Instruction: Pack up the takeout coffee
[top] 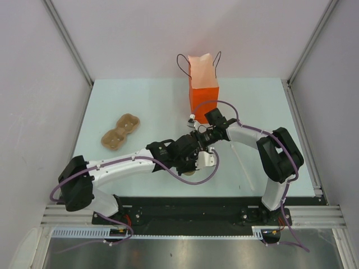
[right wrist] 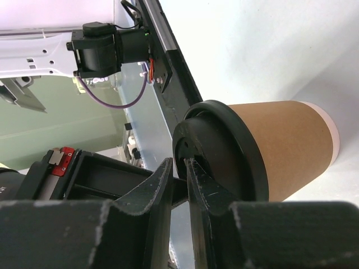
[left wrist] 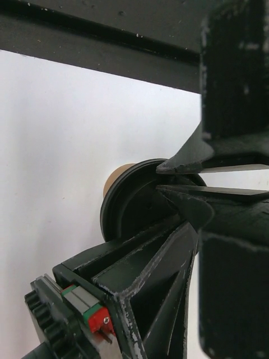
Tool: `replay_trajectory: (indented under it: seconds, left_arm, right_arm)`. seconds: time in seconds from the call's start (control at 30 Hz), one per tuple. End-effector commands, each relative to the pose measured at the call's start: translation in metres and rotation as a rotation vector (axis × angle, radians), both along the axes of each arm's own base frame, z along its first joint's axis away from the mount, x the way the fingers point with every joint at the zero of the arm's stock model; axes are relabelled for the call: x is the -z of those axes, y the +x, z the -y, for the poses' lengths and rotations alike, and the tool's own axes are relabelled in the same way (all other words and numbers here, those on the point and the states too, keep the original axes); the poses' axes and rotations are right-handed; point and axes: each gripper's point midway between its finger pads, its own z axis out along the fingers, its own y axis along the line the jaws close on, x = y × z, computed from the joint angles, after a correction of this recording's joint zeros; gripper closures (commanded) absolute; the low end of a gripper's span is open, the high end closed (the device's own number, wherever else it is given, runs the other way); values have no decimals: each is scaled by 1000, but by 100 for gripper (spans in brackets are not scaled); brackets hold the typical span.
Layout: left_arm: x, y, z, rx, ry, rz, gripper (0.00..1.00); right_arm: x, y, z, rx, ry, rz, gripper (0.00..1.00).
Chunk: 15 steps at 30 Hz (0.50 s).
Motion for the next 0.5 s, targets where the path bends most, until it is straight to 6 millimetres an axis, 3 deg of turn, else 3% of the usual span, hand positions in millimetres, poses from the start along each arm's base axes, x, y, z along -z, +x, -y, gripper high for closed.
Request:
replay_trajectory:
  seconds: [0.0,0.1,0.23,0.27,0.37,0.47]
  left_arm:
    - [42,-11,-22,14,130,-41,84]
    - [22,-5,-17,3,98,-23,84]
    - [-27,6,-5,-18,21,19,83]
    - [-47,12,3,-24,-19,42,83]
    - [-74,20,8,-39,-61,66,83]
    - [-75,19,9,-29,-62,66,83]
  right_arm:
    - [29,15,7,50,-94,46,77]
    - [29,15,7,50,-92,46,77]
    - [26,15,7,53,-90,50,77]
    - [26,15,6,53,-88,49,77]
    - [27,15,7,52,-90,46,77]
    - [26,14,6,50,-89,49,77]
